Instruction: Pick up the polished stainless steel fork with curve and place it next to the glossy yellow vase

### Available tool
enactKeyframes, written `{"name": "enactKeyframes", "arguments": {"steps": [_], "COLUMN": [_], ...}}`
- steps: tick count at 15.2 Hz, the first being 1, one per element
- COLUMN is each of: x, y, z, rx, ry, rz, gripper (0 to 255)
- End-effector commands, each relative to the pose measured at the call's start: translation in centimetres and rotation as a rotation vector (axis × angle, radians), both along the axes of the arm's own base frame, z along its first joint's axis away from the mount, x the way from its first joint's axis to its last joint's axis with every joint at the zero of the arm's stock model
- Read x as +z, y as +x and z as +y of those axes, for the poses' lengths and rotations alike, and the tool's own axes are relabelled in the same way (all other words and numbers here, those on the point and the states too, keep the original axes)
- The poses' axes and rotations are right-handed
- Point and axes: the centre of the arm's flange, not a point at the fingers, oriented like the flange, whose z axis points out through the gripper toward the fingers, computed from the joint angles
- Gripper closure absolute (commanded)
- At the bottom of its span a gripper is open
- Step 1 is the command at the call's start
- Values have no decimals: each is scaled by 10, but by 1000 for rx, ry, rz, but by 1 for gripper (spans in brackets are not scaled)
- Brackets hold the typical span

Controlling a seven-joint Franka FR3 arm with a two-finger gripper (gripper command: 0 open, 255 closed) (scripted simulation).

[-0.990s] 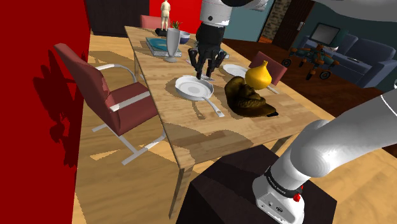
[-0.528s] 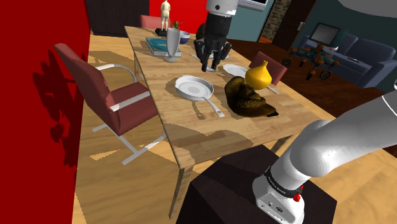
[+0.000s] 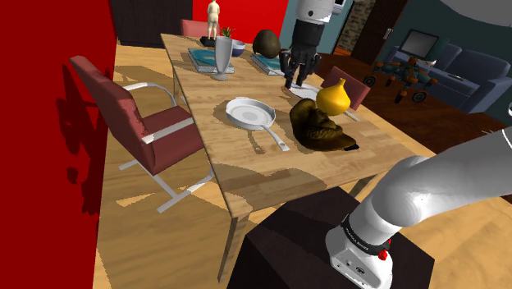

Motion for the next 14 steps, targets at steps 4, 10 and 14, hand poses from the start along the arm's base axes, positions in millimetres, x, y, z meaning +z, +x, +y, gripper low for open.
{"name": "enactKeyframes", "arguments": {"steps": [4,10,14], "x": [-1,0,0], "y": [-12,-23,-31], "z": [-70,-149,-201], "rx": [1,1,1], "ry": [1,1,1], "rz": [0,0,0], "gripper": [255,255,255]}}
